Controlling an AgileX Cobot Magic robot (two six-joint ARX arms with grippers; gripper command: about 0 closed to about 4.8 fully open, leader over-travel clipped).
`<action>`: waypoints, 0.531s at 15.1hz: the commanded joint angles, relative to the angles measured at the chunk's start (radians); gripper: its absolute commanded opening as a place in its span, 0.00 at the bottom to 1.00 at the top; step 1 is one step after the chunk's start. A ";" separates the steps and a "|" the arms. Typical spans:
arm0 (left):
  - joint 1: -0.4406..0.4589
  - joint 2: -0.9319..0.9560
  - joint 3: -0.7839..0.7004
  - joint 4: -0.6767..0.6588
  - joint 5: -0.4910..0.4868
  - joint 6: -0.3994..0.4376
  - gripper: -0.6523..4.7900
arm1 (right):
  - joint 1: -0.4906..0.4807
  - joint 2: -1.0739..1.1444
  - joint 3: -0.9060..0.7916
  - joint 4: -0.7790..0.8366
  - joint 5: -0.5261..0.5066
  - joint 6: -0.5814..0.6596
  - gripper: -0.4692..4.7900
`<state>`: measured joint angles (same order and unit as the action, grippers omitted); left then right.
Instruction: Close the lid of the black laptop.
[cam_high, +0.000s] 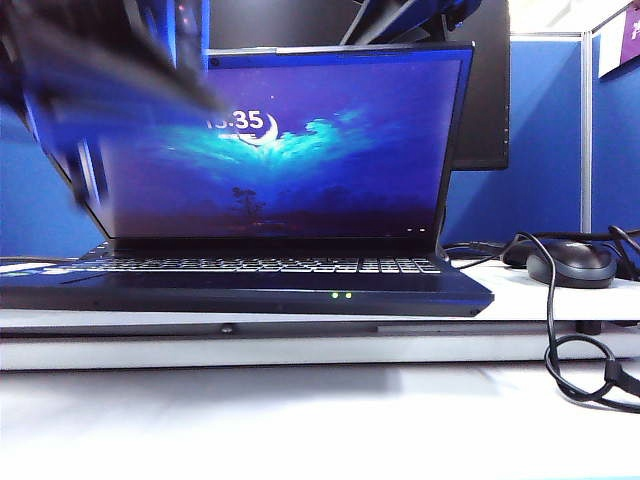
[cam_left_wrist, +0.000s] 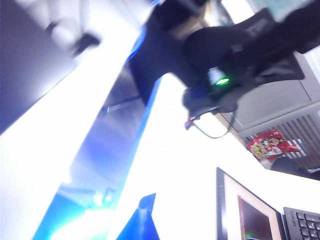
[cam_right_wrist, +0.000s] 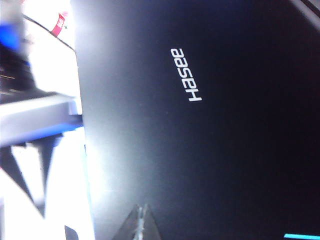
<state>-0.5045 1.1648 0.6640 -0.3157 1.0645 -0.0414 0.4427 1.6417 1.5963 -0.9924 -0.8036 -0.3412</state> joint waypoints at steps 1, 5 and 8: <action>0.000 -0.124 0.007 -0.020 0.022 0.004 0.11 | 0.007 -0.005 0.002 -0.014 -0.002 0.005 0.09; 0.000 -0.341 0.008 0.090 -0.028 -0.100 0.11 | 0.008 -0.004 0.001 -0.057 0.011 0.004 0.09; 0.000 -0.452 0.016 0.229 -0.301 -0.169 0.11 | 0.015 -0.003 -0.014 -0.073 0.087 0.005 0.09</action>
<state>-0.5041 0.7208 0.6655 -0.1322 0.8440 -0.1951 0.4484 1.6413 1.5917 -1.0409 -0.7235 -0.3370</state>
